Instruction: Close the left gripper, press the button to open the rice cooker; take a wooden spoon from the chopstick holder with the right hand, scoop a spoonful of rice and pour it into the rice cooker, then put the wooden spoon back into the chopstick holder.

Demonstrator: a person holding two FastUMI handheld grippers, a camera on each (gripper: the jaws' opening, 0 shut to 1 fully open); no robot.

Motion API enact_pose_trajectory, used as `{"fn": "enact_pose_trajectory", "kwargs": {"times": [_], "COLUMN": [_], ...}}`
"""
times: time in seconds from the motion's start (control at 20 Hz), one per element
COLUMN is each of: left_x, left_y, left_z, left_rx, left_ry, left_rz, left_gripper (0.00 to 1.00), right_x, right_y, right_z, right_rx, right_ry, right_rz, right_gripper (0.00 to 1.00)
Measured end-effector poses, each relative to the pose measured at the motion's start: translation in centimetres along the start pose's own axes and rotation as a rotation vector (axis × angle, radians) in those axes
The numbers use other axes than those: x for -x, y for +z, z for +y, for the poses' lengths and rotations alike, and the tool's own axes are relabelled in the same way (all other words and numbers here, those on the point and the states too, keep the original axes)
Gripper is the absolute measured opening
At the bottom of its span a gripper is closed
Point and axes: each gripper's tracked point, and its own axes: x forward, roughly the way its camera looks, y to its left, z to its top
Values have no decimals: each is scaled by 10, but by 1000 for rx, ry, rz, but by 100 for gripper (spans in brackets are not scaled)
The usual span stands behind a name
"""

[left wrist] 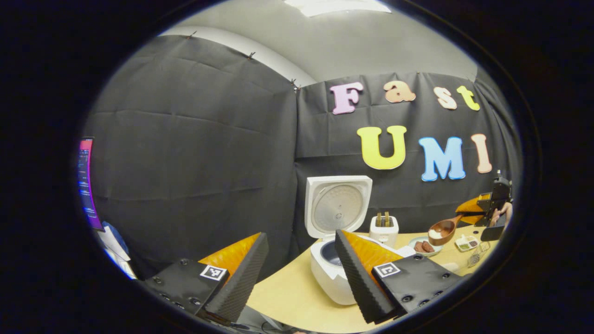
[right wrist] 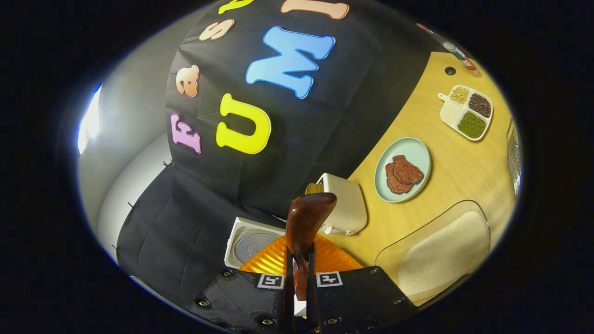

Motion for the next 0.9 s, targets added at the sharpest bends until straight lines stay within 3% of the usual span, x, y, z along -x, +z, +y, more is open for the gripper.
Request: {"fn": "enact_pose_trajectory", "kwargs": {"times": [0.45, 0.9], "left_x": [23, 41], "left_y": [-12, -26], "left_z": [47, 88], "left_rx": [27, 8], "left_ry": [93, 171], "left_rz": [27, 71], "left_gripper": [94, 99], "right_x": [-51, -113], "right_y": [-41, -104], "right_z": [35, 52], "right_rx": [65, 182], "right_ry": [28, 13], "right_rz": [73, 140], "right_gripper": [10, 10]}}
